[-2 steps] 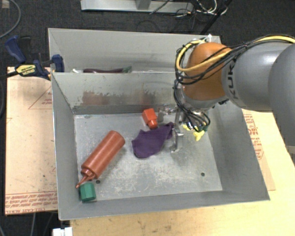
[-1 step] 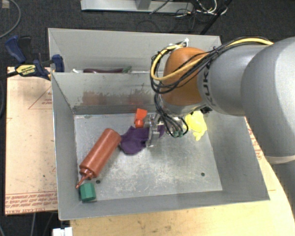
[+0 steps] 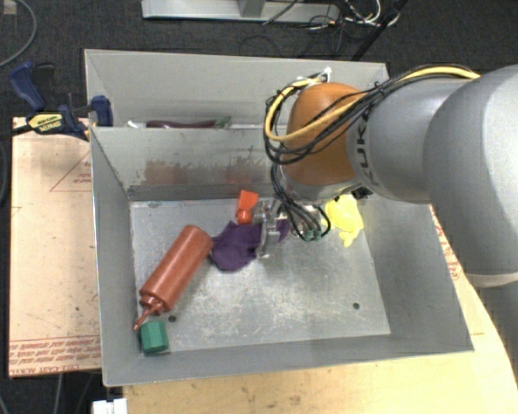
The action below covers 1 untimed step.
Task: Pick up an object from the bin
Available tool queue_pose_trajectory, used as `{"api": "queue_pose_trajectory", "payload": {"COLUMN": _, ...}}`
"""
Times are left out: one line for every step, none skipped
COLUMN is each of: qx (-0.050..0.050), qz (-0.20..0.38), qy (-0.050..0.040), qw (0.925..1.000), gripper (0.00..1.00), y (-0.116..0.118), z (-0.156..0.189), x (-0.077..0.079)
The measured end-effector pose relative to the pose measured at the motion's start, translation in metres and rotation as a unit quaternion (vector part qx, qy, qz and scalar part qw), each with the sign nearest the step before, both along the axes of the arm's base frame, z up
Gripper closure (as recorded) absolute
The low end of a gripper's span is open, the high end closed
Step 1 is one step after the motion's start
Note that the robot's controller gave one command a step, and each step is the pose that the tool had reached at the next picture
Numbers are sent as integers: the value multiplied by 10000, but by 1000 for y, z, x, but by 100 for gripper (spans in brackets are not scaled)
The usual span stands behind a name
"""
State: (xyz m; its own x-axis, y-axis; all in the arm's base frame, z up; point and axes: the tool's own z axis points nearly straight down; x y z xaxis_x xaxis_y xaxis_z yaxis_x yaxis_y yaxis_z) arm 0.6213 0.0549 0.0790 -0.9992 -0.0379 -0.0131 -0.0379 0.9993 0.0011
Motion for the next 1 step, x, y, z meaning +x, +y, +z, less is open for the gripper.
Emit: {"api": "queue_pose_trajectory", "payload": {"qx": -23, "qz": 1793, "qy": -13, "qw": 9838, "gripper": 100, "y": -9, "z": 143, "x": 9}}
